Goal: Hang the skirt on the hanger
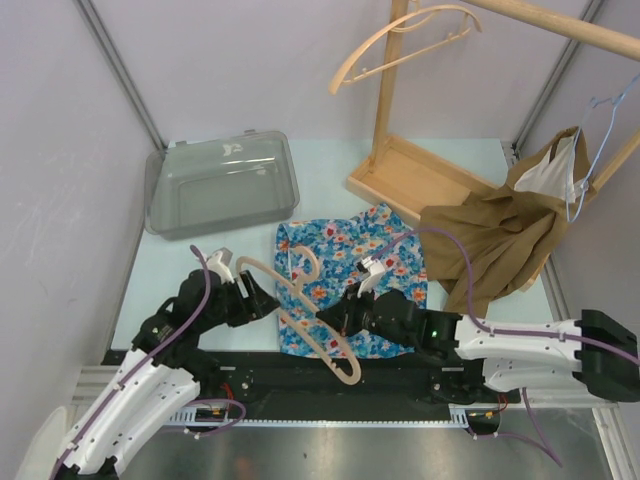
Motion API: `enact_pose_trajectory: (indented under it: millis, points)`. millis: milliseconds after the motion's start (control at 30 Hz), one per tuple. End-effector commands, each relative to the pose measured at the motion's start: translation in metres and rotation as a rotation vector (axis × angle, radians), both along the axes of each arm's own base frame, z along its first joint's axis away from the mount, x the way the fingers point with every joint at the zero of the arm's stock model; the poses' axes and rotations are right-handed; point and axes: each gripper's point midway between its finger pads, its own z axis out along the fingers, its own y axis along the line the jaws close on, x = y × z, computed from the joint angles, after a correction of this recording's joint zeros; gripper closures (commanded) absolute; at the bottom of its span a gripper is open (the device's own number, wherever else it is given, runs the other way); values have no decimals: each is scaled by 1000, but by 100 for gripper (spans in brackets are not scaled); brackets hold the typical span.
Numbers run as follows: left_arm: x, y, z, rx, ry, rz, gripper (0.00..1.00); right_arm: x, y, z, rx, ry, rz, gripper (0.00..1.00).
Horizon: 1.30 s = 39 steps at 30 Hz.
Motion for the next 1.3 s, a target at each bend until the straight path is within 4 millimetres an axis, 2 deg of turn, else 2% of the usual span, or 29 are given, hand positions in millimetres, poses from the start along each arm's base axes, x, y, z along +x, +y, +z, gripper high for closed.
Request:
enact_pose_trajectory:
  millis: [0, 33, 100, 133, 167, 200, 233, 333, 400, 433, 467, 533, 667, 700, 767, 833, 933, 1033, 1167, 1200, 1267]
  points:
    - [-2, -8, -11, -41, 76, 22, 28, 6, 21, 38, 263, 17, -43, 100]
    - [0, -10, -11, -43, 73, 21, 29, 4, 24, 24, 251, 44, -39, 100]
    - [1, -11, -17, -35, 82, 17, 29, 1, 29, 21, 285, 59, -25, 100]
    - [2, -13, -20, -30, 91, 13, 29, 0, 28, 4, 268, 85, -29, 100]
    - [-1, -15, -24, -26, 105, 3, 29, -1, 30, 10, 314, 85, -20, 100]
    - [-2, -17, -27, -23, 113, -2, 30, -3, 31, 6, 323, 101, -15, 100]
    - [-2, -19, -29, -27, 117, -10, 30, -4, 32, -9, 302, 118, -13, 100]
    - [-12, -27, -44, -16, 169, -35, 31, -10, 41, -7, 366, 154, 22, 100]
    - [-21, -31, -56, 3, 208, -44, 31, -12, 48, -22, 351, 184, 29, 100]
    - [-23, -33, -58, 7, 214, -47, 30, -14, 51, -17, 383, 191, 44, 100]
    - [-29, -37, -63, 12, 238, -55, 30, -15, 53, -27, 371, 209, 45, 100]
    - [-30, -36, -67, 33, 242, -43, 29, -17, 55, -28, 390, 223, 52, 100]
    - [-29, -34, -74, 45, 239, -13, 30, -16, 52, -41, 379, 250, 23, 100]
    - [-29, -34, -74, 41, 237, -14, 31, -15, 48, -50, 364, 264, 8, 100]
    - [-27, -30, -82, 62, 226, 7, 33, -12, 42, -55, 377, 274, -22, 100]
    - [-28, -35, -87, 50, 229, -9, 38, -13, 36, -67, 369, 286, -30, 100]
    - [-32, -39, -98, 62, 245, -29, 39, -14, 31, -87, 356, 301, -36, 100]
    - [-36, -44, -102, 77, 243, -57, 40, -15, 28, -96, 391, 318, -38, 100]
    - [-37, -46, -106, 106, 244, -77, 52, -13, 30, -100, 408, 338, -43, 100]
    - [-37, -46, -107, 109, 242, -79, 60, -13, 31, -99, 408, 334, -35, 100]
    - [-38, -48, -105, 105, 236, -94, 69, -11, 31, -95, 415, 322, -35, 100]
